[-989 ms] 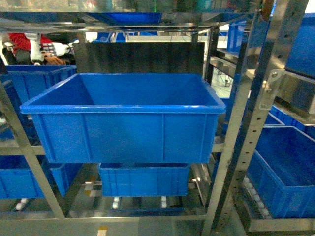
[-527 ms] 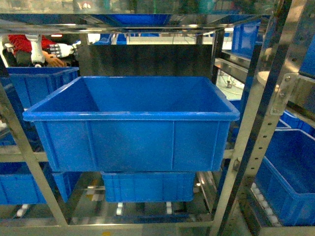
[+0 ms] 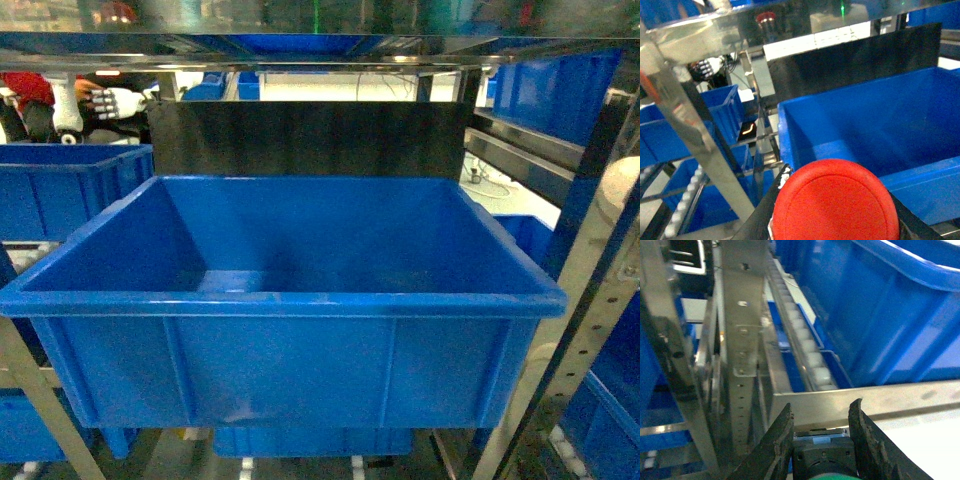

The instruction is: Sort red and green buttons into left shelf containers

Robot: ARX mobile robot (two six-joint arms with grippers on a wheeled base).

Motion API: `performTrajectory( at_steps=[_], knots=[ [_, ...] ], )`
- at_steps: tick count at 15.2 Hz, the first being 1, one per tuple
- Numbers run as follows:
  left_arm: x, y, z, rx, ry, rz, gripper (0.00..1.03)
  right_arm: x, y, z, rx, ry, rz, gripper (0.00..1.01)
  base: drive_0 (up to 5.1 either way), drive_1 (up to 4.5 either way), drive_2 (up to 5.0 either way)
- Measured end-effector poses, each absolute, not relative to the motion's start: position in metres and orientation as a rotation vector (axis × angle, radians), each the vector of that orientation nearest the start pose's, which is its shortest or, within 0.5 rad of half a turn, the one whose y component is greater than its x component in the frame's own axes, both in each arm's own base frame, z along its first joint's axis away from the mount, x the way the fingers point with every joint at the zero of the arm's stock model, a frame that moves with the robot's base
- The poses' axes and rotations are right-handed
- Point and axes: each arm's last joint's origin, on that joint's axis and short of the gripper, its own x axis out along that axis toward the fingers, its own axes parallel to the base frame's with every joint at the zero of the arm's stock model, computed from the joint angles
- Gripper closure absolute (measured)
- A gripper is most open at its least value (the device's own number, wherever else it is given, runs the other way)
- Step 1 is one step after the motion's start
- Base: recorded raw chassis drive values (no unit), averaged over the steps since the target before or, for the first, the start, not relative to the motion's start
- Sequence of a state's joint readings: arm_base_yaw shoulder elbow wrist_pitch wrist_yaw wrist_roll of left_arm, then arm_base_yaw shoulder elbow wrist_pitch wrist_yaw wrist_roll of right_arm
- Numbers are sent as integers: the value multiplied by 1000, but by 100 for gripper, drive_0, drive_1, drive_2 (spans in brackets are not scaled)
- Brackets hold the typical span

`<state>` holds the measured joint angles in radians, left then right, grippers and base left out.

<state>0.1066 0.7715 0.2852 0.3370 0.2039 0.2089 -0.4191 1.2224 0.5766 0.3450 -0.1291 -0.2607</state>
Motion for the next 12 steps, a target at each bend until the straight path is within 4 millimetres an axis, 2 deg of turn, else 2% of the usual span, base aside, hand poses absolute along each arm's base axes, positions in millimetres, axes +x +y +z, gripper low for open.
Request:
performTrajectory(
  at_steps=[12],
  knots=[
    [170, 12, 213, 186, 132, -112, 73, 233, -98, 225, -177, 321, -240, 72, -498, 247, 247]
  ],
)
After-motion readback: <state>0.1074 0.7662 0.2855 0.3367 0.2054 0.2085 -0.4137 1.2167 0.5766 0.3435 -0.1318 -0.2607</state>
